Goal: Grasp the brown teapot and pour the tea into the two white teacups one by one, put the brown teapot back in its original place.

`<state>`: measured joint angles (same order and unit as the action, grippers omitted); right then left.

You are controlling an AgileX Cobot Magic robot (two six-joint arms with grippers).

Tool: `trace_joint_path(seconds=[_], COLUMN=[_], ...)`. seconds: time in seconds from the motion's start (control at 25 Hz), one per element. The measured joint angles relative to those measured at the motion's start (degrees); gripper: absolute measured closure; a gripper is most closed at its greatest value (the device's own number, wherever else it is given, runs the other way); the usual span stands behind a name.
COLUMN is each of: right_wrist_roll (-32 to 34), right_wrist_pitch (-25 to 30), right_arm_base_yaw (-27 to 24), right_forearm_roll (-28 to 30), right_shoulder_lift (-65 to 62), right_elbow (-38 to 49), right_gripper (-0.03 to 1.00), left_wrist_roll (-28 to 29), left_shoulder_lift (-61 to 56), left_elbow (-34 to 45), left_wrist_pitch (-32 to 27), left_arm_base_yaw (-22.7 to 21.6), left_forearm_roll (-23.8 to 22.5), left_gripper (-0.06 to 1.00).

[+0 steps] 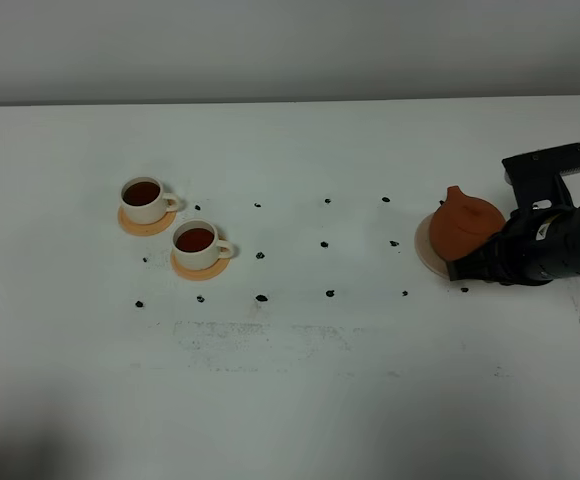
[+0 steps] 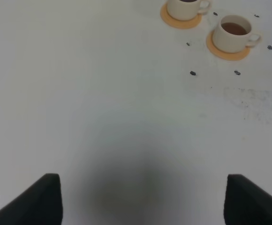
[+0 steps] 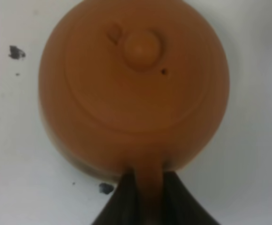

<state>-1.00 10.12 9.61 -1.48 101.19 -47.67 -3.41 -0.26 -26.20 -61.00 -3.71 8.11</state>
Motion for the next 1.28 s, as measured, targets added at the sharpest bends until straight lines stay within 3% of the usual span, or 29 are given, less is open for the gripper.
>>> trace_joint_path(seconds=[0.28,0.4,0.64,0.8,0.96,1.08,1.28], right_wrist_roll=[0.1,0.1,0.3,0.5,0.5,0.5,0.5], right_wrist_pitch=[0.5,1.0,1.4,3.5,5.8,7.2,14.6], right_arm_base_yaw=[0.0,0.0,0.0,0.0,0.0,0.0,0.0], right_forearm_roll=[-1.5,-2.1,-2.3,-2.0,-0.5,2.7,5.5], right_shoulder_lift=[0.0,0.0,-0.2,-4.4,-16.0,-28.0,-45.4], right_elbow=[0.0,0.0,0.0,0.0,2.1,5.7,8.1], right_gripper=[0.88,0.82,0.43,0.3,0.32,0.39,0.53], left_wrist_roll=[0.0,0.0,0.0,-0.1,-0.1,-0.1,-0.1], left_shoulder_lift=[0.0,0.0,0.0,0.0,0.0,0.0,0.0], left_elbow=[0.0,0.0,0.0,0.0,0.0,0.0,0.0], left_wrist_pitch=[0.0,0.0,0.0,0.0,0.0,0.0,0.0], left_arm_base_yaw=[0.0,0.0,0.0,0.0,0.0,0.0,0.0], left_forearm_roll=[0.0,0.0,0.0,0.0,0.0,0.0,0.0], left_gripper=[0.27,0.27,0.27,0.27,0.27,0.27,0.27])
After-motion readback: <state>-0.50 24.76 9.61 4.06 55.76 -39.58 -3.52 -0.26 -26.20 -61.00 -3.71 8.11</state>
